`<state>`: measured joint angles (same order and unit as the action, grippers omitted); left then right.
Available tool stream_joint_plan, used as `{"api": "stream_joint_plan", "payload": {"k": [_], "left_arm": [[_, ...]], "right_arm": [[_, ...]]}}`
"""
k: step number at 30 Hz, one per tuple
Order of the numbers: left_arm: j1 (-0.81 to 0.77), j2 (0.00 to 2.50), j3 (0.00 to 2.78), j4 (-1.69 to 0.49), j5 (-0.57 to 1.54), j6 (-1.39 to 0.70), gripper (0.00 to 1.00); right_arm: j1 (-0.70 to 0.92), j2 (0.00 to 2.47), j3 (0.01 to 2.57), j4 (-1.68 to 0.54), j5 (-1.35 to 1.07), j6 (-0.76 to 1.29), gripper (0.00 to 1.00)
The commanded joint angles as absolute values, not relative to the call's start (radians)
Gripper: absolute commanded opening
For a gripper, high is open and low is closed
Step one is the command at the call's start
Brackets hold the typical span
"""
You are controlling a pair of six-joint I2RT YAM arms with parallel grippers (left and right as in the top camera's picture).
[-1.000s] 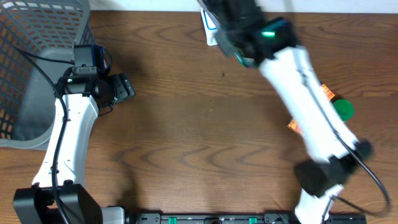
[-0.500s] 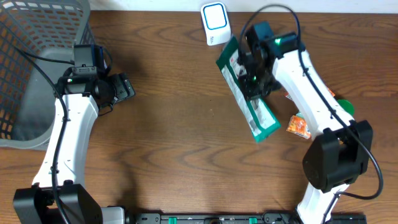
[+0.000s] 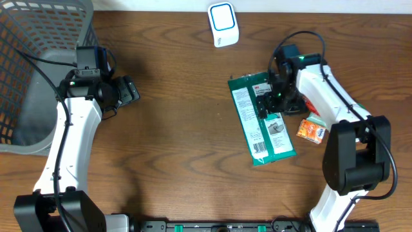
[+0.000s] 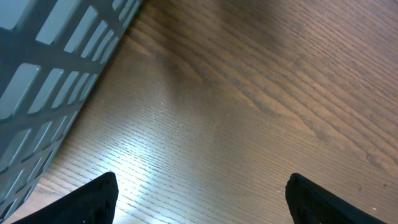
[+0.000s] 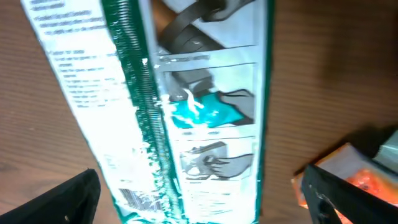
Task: Scan the item barcode
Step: 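Carry the 3M package right and lay it on the table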
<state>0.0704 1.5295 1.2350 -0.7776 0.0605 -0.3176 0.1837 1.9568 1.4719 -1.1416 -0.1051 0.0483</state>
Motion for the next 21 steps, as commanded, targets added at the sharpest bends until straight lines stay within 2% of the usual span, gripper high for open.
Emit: {"api": "stream_joint_plan", "payload": {"k": [1, 21], "left_arm": [[0.082, 1.521, 1.240, -0.778, 0.040, -0.331, 0.87], [0.082, 1.521, 1.240, -0.778, 0.040, -0.331, 0.88]], "right_arm": [[0.155, 1.948, 1.485, -1.143, -0.114, 0.036, 0.99], [0.147, 1.949, 1.528, -1.143, -0.136, 0.036, 0.99]]}}
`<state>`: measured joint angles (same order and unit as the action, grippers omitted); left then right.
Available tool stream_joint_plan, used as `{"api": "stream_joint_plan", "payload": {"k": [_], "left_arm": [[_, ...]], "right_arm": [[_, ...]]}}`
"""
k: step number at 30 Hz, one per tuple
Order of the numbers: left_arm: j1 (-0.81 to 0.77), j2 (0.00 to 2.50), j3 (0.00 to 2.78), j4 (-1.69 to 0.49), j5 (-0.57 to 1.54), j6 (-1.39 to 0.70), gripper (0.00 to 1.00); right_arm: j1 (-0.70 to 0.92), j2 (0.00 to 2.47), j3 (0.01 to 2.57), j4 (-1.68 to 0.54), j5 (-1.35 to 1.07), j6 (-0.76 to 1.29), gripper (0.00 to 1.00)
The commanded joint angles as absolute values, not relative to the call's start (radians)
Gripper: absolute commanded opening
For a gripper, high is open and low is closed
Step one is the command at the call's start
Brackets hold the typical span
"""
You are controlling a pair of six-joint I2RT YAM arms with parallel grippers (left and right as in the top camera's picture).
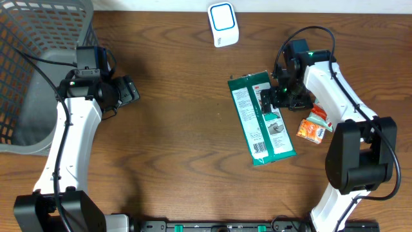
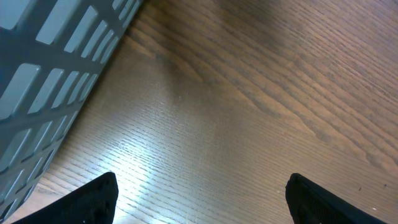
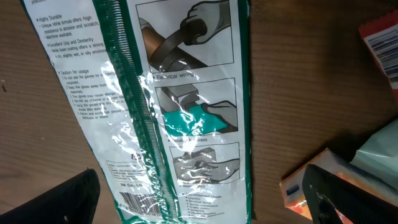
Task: Scan the item barcode
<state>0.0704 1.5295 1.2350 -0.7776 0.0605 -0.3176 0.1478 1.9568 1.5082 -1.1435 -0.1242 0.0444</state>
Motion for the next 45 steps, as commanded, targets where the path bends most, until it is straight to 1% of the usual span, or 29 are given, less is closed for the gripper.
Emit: {"api": "stream_joint_plan", "payload": {"k": [1, 8, 13, 17, 18, 21, 25, 26, 34, 40, 45], "left_arm": [[0.082, 1.521, 1.240, -0.778, 0.040, -0.331, 0.87], [0.082, 1.521, 1.240, -0.778, 0.040, -0.331, 0.87], [0.082, 1.521, 1.240, -0.778, 0.040, -0.331, 0.88], [0.082, 1.521, 1.240, -0.778, 0.040, -0.331, 0.87], [0.082, 1.521, 1.240, -0.778, 0.040, -0.331, 0.87], [0.082, 1.521, 1.240, -0.778, 0.040, -0.331, 0.87], [0.082, 1.521, 1.240, -0.778, 0.040, -0.331, 0.87], [0.082, 1.521, 1.240, -0.778, 0.040, -0.331, 0.87], [0.082, 1.521, 1.240, -0.778, 0.040, -0.331, 0.87], [0.082, 1.521, 1.240, -0.778, 0.040, -0.331, 0.87], [0.082, 1.521, 1.240, -0.778, 0.040, -0.331, 0.88]], "right_arm": [[0.147, 1.949, 1.528, -1.143, -0.136, 0.036, 0.99], [0.147, 1.948, 1.520, -1.136, -0.131, 0.036, 0.99], [0.159, 1.848, 1.520, -1.136, -0.132, 0.036, 0.99], [0.170, 1.676, 1.520, -1.119, -0.092, 0.017, 0.99], [0.170, 1.587, 1.520, -1.113, -0.094, 0.018, 0.99], [0.170, 1.425, 1.520, -1.114, -0.094, 0.018, 0.99], [0.170, 1.249, 1.520, -1.114, -0.068, -0.006, 0.99], [0.170, 1.148, 1.520, -1.113, -0.048, -0.006, 0.99], [0.170, 0.818, 1.479, -1.120, -0.031, -0.006, 0.99], [0.170, 0.543, 1.332, -1.118, -0.032, -0.005, 0.99], [0.160, 0.297, 1.139, -1.118, -0.035, -0.005, 0.99]]}}
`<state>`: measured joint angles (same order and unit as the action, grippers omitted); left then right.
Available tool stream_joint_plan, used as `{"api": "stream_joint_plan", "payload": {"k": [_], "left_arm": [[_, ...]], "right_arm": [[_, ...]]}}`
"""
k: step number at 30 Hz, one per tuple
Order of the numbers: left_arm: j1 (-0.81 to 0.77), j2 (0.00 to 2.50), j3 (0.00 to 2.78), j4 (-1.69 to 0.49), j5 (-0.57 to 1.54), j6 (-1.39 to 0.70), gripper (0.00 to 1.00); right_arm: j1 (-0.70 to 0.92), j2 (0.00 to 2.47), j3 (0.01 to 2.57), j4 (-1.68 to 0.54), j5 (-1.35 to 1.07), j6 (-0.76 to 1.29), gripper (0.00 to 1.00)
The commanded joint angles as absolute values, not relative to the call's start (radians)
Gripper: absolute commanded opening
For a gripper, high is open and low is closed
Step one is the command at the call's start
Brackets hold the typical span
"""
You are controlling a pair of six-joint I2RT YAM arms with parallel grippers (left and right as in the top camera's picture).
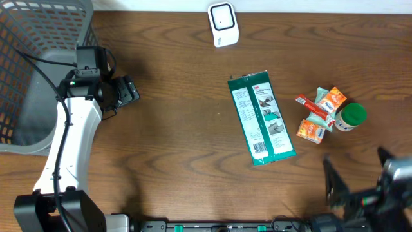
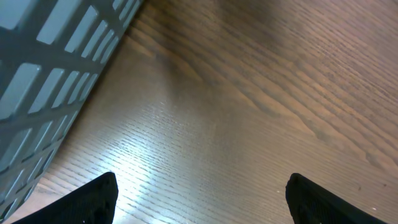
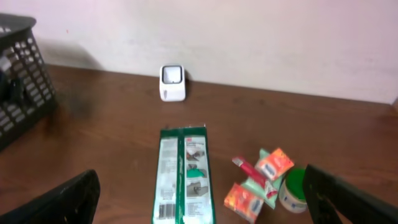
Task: Scan the item barcode
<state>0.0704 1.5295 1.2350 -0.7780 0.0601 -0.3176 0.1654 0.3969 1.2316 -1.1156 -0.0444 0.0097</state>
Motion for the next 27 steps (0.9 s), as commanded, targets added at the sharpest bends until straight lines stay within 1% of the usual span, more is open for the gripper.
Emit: {"api": "stream_joint_plan", "payload": {"k": [1, 6, 9, 13, 16, 20, 21, 27], "left_arm": [[0.082, 1.521, 1.240, -0.778, 0.040, -0.331, 0.87], [0.082, 1.521, 1.240, -0.778, 0.040, -0.331, 0.87], [0.082, 1.521, 1.240, -0.778, 0.040, -0.331, 0.87], [0.082, 1.521, 1.240, -0.778, 0.040, -0.331, 0.87], [0.082, 1.521, 1.240, -0.778, 0.040, -0.331, 0.87], [0.082, 1.521, 1.240, -0.778, 0.040, -0.331, 0.87], [0.082, 1.521, 1.240, -0.778, 0.040, -0.331, 0.88], [0.082, 1.521, 1.240, -0.778, 0.040, -0.331, 0.88]], "right_arm": [[0.156, 0.257, 1.104, -1.115, -0.035, -0.004, 0.99], [0.137, 0.079, 0.933, -1.086, -0.035, -0.005, 0.99], [0.126, 0.012, 0.843, -1.019, -0.035, -0.005, 0.99], [0.123, 0.009, 0.758, -0.889, -0.032, -0.006, 0.99], [0.123, 0.006, 0.686, -0.720, -0.032, -0.007, 0.99], [0.107, 0.006, 0.563, -0.415, -0.040, -0.016, 0.99], [0.091, 0.006, 0.506, -0.287, -0.053, -0.017, 0.99], [0.047, 0.006, 0.311, 0.111, -0.101, -0.017, 0.99]]}}
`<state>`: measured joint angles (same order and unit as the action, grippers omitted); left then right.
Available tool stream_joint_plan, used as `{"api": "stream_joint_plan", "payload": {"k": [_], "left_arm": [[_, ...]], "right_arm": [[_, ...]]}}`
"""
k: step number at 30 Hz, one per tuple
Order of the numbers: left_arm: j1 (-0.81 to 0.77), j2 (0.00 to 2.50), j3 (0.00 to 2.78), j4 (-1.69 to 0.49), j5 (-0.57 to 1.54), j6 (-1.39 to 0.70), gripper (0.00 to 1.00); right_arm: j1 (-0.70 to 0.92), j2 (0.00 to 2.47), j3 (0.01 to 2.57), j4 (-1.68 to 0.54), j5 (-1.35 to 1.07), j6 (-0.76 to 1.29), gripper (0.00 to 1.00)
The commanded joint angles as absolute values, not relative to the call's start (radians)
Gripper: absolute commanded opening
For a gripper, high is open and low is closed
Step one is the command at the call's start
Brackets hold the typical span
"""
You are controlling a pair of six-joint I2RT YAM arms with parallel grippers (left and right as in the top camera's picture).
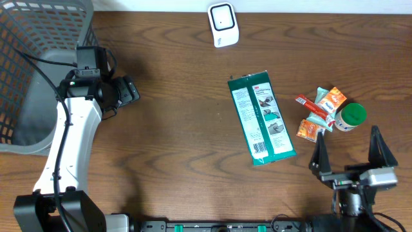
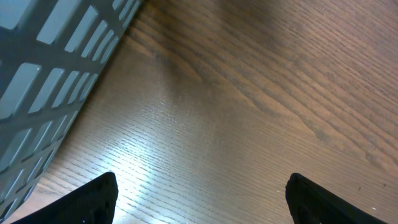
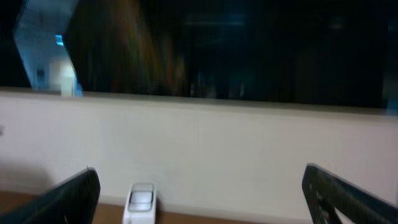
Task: Scan the item barcode
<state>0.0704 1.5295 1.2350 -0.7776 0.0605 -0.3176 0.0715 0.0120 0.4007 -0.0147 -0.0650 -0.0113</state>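
The green 3M package [image 1: 261,120] lies flat on the wooden table, right of centre, its barcode end toward the front. A white scanner [image 1: 221,24] stands at the back edge; the right wrist view shows it small against the wall [image 3: 141,202]. My right gripper [image 1: 348,151] is at the front right edge, open and empty, well clear of the package; its fingers frame the wall in its own view [image 3: 199,199]. My left gripper [image 1: 129,90] hangs open over bare wood [image 2: 199,199] beside the basket.
A grey mesh basket [image 1: 32,64] fills the back left corner, and its wall shows in the left wrist view [image 2: 43,68]. Orange snack packets [image 1: 310,130] and a green-lidded jar [image 1: 351,117] cluster at the right.
My right gripper has gone from the front right corner to the front edge, and its camera now faces the back wall instead of the tabletop. Package, scanner and left arm are unchanged.
My right gripper first hovered open, close over the green package, with the scanner face lit blue. Then it was a little higher and further right. Later it was at the front right corner and the scanner face was dark. The package never moved.
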Motion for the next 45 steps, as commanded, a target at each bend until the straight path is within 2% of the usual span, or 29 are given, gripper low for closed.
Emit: {"api": "stream_joint_plan", "payload": {"k": [1, 7, 14, 25, 45], "left_arm": [[0.082, 1.521, 1.240, -0.778, 0.040, -0.331, 0.87], [0.082, 1.521, 1.240, -0.778, 0.040, -0.331, 0.87], [0.082, 1.521, 1.240, -0.778, 0.040, -0.331, 0.87], [0.082, 1.521, 1.240, -0.778, 0.040, -0.331, 0.87], [0.082, 1.521, 1.240, -0.778, 0.040, -0.331, 0.87]], "right_arm": [[0.044, 0.006, 0.274, 0.180, -0.104, -0.017, 0.99], [0.038, 0.006, 0.115, 0.414, -0.104, -0.017, 0.99], [0.031, 0.006, 0.006, 0.430, -0.104, -0.017, 0.99], [0.034, 0.006, 0.005, -0.058, -0.102, -0.016, 0.99], [0.032, 0.006, 0.006, -0.067, -0.095, -0.016, 0.99]]}}
